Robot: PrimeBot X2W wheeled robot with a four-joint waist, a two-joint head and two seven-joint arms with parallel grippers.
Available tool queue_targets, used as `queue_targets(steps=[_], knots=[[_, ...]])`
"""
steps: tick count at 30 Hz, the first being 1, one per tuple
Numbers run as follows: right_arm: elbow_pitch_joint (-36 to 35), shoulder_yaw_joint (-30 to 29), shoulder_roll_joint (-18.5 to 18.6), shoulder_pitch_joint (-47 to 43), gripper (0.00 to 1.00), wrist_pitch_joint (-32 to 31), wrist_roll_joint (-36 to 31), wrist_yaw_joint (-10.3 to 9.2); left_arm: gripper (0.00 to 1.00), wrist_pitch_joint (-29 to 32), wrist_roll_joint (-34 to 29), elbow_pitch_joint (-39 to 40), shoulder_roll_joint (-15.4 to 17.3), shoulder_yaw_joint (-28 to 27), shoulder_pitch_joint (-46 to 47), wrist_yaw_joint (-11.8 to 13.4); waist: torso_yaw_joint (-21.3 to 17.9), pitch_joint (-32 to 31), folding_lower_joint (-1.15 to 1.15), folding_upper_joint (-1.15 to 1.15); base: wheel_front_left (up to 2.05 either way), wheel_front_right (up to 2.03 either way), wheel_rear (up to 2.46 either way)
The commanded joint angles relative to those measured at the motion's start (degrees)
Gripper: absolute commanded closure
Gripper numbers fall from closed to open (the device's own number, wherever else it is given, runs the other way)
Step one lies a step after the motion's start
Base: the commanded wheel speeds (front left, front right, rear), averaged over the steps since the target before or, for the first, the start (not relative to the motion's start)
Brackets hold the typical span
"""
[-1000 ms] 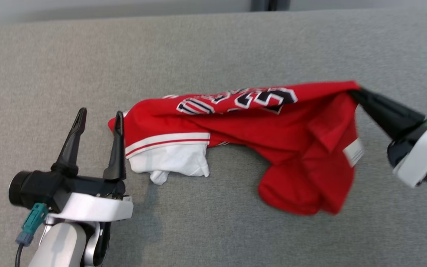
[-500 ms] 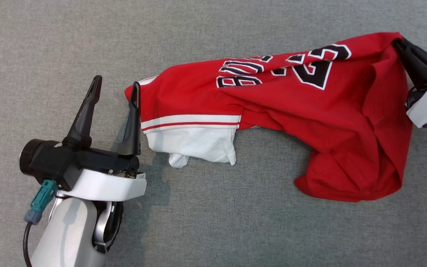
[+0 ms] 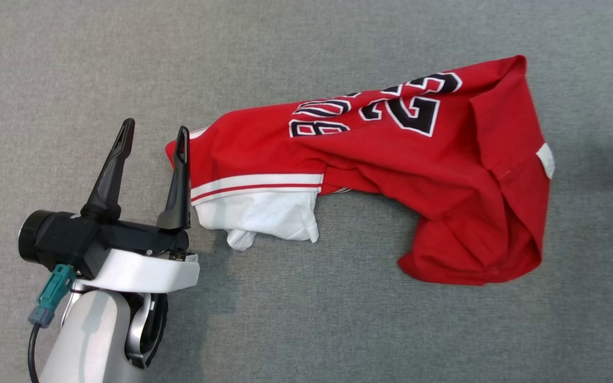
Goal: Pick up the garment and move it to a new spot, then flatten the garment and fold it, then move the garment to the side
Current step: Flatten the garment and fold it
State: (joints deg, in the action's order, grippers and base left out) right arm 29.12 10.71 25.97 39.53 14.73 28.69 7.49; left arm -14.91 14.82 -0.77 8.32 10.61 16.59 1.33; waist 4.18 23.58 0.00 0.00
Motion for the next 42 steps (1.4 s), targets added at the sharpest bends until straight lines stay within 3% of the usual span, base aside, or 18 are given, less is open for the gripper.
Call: queue_targets(steps=[1,7,18,30,42], knots=[[-1.28,-1.53,-0.84,-1.62,0.00,0.44,-1.62,0.00,0.00,-0.25,-0.35,-0.05,0.34,-0.33,-0.44,-0.12,-1.13,-1.37,0.00,0.00,0.00,0.00,0.00],[-14.03,-10.17,-8.14,-12.34,0.00,0.56,-10.67,0.00,0.00,-0.24,-0.65,-0.75,1.20,-1.05,-2.55,-0.24,-3.14,-4.83,0.00,0.00,0.00,0.00,0.00],[-30.67,-13.14,-19.00,-32.25,0.00,-5.26,-18.76,0.00,0.00,0.94,-0.34,-1.88,2.89,-1.04,-8.87,0.68,-5.36,-12.15,0.00,0.00,0.00,0.00,0.00],[-37.91,-14.28,-21.81,-42.59,0.00,-9.98,-20.75,0.00,0.00,3.27,0.64,-0.58,3.28,-0.61,-15.11,1.83,-5.37,-17.47,0.00,0.00,0.00,0.00,0.00],[-40.07,-14.40,-22.58,-43.61,0.00,-11.24,-21.11,0.00,0.00,3.79,1.67,0.12,3.56,-0.89,-15.76,2.48,-5.16,-18.06,0.00,0.00,0.00,0.00,0.00]])
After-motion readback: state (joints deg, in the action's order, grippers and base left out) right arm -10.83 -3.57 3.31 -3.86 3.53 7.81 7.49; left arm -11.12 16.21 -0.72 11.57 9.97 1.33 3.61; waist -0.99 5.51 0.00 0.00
